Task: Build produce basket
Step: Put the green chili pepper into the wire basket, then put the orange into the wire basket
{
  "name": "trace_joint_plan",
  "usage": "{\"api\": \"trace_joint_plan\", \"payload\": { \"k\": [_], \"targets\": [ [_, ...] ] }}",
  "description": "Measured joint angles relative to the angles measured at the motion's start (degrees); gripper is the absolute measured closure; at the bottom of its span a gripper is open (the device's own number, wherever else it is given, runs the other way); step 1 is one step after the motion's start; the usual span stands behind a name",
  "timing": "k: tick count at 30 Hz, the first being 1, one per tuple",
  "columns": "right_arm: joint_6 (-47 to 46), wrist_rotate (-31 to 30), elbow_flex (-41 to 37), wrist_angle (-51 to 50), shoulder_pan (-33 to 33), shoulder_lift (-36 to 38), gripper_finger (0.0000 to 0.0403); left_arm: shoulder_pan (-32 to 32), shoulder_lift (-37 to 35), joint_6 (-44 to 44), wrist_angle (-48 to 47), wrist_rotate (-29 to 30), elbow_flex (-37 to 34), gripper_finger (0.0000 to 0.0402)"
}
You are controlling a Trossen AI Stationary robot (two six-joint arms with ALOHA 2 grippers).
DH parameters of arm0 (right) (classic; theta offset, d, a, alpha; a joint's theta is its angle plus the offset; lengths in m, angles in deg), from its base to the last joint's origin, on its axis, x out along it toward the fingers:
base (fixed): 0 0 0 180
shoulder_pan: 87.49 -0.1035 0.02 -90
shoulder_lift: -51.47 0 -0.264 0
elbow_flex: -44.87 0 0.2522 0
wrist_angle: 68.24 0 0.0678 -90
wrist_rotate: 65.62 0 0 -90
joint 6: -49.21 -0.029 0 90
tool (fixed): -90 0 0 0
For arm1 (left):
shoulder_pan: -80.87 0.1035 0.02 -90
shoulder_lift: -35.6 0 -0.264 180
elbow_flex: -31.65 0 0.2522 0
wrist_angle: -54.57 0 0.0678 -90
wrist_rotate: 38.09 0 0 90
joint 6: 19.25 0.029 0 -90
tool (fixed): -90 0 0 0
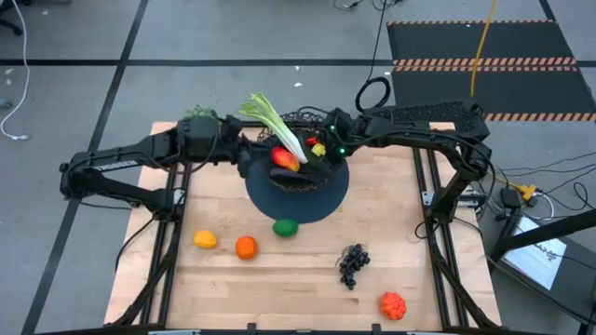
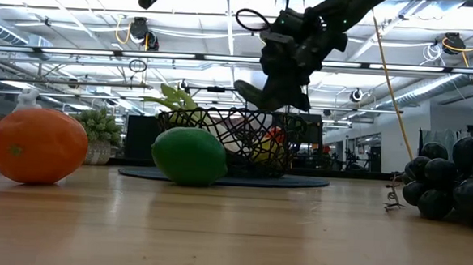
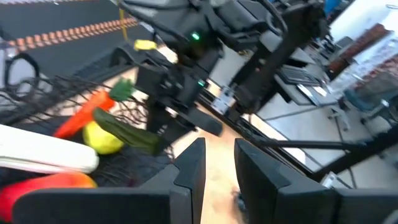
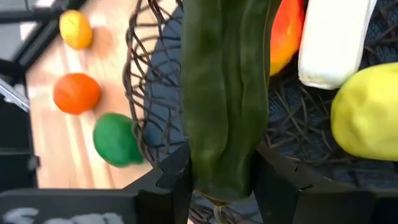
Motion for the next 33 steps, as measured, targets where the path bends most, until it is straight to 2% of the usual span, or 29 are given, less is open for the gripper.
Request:
{"api": "trace_joint_plan", "payload": {
  "k": [6,13,19,25,28,33],
  "targets": [
    [4.6,-1.5,0.0,-3.0,0.0,0.0,0.0260,3.6,0.0,2.4,0.0,0.1,0.0,0.0316],
    [4.2,-1.5,0.0,-5.3,0.0,0.0,0.0228,4.9,0.0,2.2,-0.1,0.1,0.0,0.0316],
    [-0.2,-1.4,0.0,-6.1,0.0,1.3,0.0203,4.0,0.0,0.5,-0.1,-3.5,0.0,0.0316],
    [-11.7,-2.1,0.0,-4.4,-1.7,9.5,0.0198,1.3,-1.7,-1.2,-0.2,-11.0,-0.1,0.0316],
    [-16.4,-5.9,0.0,-2.9,-4.5,14.7,0.0201,-1.3,-3.1,-1.0,-1.4,-11.0,-0.1,0.0316],
    [-22.8,-16.2,0.0,-2.0,-12.2,22.1,0.0202,-6.4,-4.8,0.5,-4.9,-8.1,0.0,0.0316]
  ]
}}
